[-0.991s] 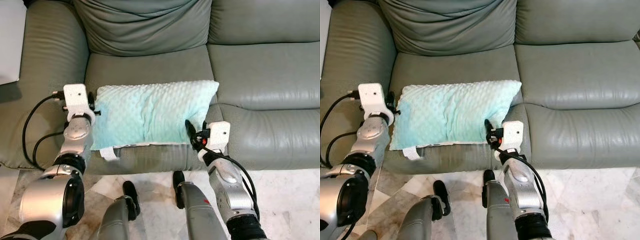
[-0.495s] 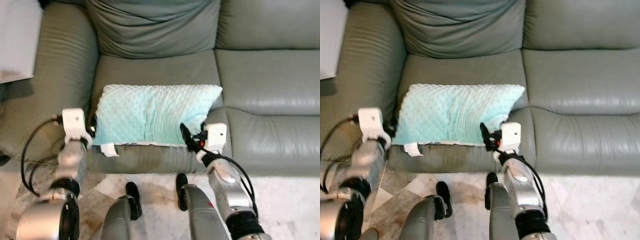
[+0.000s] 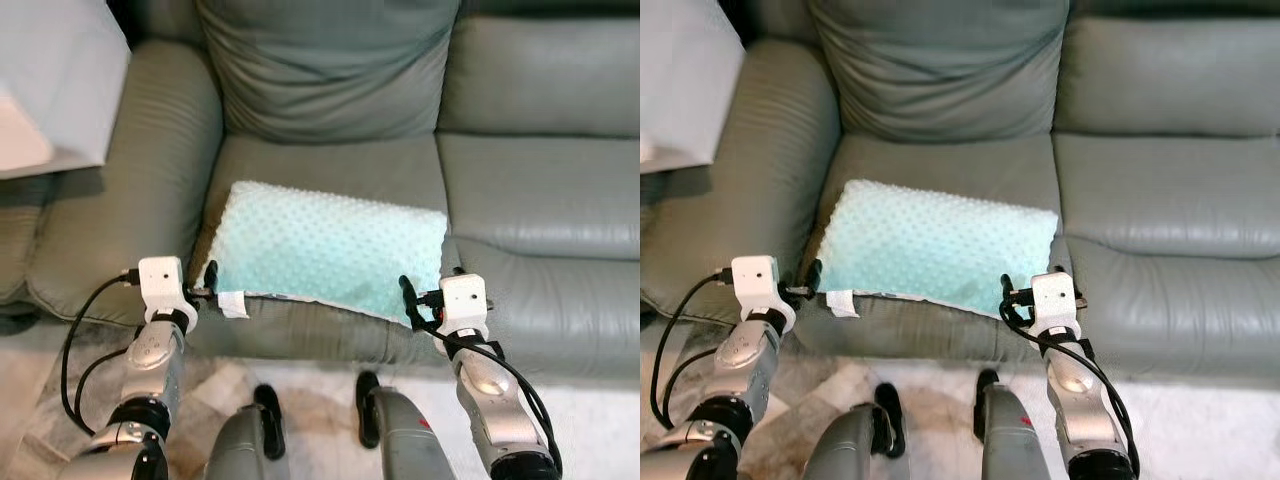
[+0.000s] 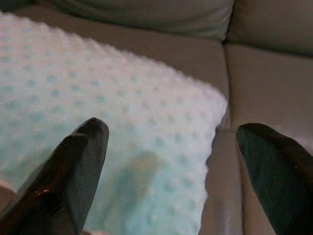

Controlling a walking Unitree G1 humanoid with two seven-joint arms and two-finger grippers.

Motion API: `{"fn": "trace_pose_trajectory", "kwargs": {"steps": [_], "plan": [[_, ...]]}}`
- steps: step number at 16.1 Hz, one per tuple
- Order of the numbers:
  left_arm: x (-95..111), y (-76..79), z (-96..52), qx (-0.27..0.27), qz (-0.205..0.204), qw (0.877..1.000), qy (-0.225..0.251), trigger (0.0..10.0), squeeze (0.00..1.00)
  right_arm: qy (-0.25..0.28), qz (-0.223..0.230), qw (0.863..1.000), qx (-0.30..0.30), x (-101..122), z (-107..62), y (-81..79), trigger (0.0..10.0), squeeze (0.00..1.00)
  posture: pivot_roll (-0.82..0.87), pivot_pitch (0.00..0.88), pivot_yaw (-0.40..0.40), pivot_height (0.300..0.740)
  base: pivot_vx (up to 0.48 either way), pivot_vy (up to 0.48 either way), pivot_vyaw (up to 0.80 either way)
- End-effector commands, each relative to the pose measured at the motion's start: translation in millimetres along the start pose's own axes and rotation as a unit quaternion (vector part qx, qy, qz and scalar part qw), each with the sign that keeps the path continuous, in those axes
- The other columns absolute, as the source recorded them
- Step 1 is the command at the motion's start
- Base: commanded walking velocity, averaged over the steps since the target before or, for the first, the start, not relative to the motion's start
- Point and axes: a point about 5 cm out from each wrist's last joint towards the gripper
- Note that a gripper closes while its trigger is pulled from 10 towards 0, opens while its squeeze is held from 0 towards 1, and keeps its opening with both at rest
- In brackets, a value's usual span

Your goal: Move the pillow to the sofa

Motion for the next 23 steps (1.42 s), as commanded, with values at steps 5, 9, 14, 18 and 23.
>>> {"fn": "trace_pose_trajectory", "kwargs": {"steps": [5, 9, 14, 18, 23], "plan": [[-3.5, 7.4, 3.4, 0.027, -0.016, 0.999, -0.012, 10.0, 1.00, 0.005, -0.028, 1.000, 0.000, 7.5, 16.0, 17.0, 10.0, 1.00, -0.20, 0.146, 0.025, 0.740, 0.000, 0.000, 0.00], [14.2, 14.7, 16.9, 0.043, -0.039, 0.998, 0.007, 10.0, 1.00, 0.024, -0.043, 0.999, -0.023, 28.8, 37.6, 43.1, 10.0, 1.00, -0.22, 0.035, -0.010, 0.740, 0.000, 0.000, 0.00], [12.1, 3.4, 12.9, 0.034, -0.001, 0.999, -0.001, 10.0, 1.00, 0.017, -0.026, 0.999, -0.022, 18.8, 33.7, 27.1, 10.0, 1.00, -0.18, 0.112, 0.030, 0.740, 0.000, 0.000, 0.00], [12.0, 7.6, 13.6, 0.039, 0.037, 0.999, -0.001, 10.0, 0.00, 0.017, -0.015, 0.999, -0.027, 14.1, 25.3, 20.9, 10.0, 0.00, -0.17, 0.116, 0.038, 0.740, 0.000, 0.000, 0.00], [6.7, 20.2, 15.7, 0.022, 0.025, 0.999, -0.026, 10.0, 0.00, 0.024, 0.007, 0.999, -0.033, 21.4, 28.5, 23.4, 10.0, 0.00, -0.17, 0.088, 0.047, 0.740, 0.000, 0.000, 0.00]]}}
Point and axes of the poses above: a point about 5 cm out from each wrist's last joint towards the gripper, its own z axis pointing out of the wrist towards the gripper, its own x axis along the axis of the wrist's last joint, y = z × x, and after that the axes turned 8 degrees about -z, right-handed
